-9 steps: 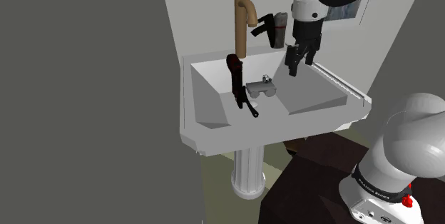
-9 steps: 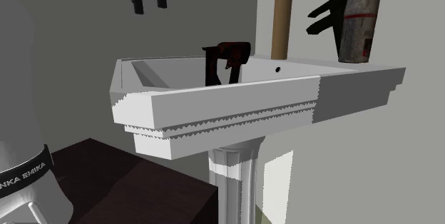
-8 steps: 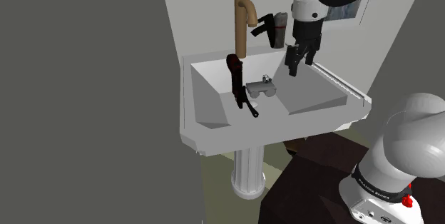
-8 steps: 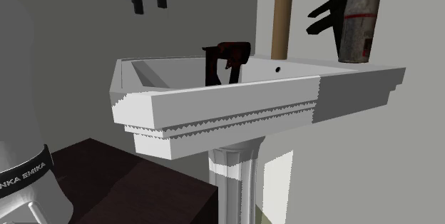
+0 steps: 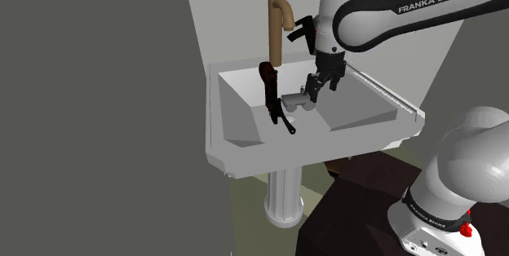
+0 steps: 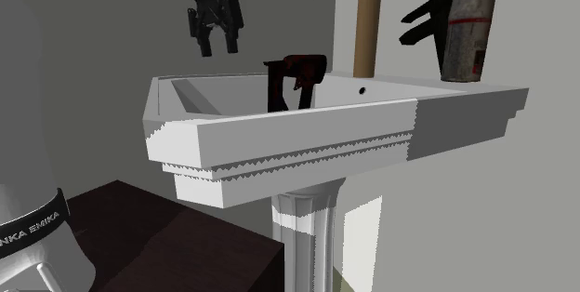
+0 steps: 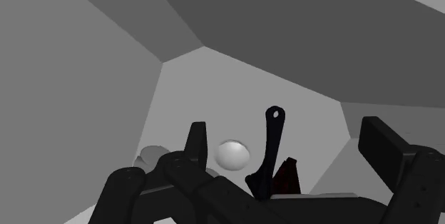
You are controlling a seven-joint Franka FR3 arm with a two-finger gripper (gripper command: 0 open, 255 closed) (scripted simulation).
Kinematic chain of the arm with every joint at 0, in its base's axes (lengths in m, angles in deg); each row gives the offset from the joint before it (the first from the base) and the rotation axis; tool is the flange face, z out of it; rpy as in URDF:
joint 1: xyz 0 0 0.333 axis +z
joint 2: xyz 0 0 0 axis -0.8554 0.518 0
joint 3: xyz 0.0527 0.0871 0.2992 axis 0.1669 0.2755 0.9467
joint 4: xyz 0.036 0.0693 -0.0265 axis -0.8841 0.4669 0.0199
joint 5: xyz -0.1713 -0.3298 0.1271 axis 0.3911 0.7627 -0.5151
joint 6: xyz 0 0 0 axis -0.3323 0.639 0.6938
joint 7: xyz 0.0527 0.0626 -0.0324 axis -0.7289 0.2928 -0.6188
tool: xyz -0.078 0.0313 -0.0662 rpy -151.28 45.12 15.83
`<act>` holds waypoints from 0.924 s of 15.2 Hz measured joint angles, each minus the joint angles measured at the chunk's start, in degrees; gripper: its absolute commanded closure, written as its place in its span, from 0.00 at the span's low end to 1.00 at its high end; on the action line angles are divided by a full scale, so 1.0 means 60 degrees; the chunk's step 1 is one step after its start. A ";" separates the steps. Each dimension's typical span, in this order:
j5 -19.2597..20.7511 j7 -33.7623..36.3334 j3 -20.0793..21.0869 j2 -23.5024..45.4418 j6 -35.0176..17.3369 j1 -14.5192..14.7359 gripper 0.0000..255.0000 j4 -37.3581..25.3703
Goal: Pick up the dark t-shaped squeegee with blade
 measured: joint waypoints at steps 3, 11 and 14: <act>0.0125 0.0432 0.0099 0.0718 -0.1459 -0.0128 0.00 0.0374; 0.0908 0.1965 0.0517 0.3528 -0.5032 -0.0678 0.00 0.0204; 0.1629 0.2780 0.0646 0.4886 -0.6303 -0.1036 0.00 -0.0233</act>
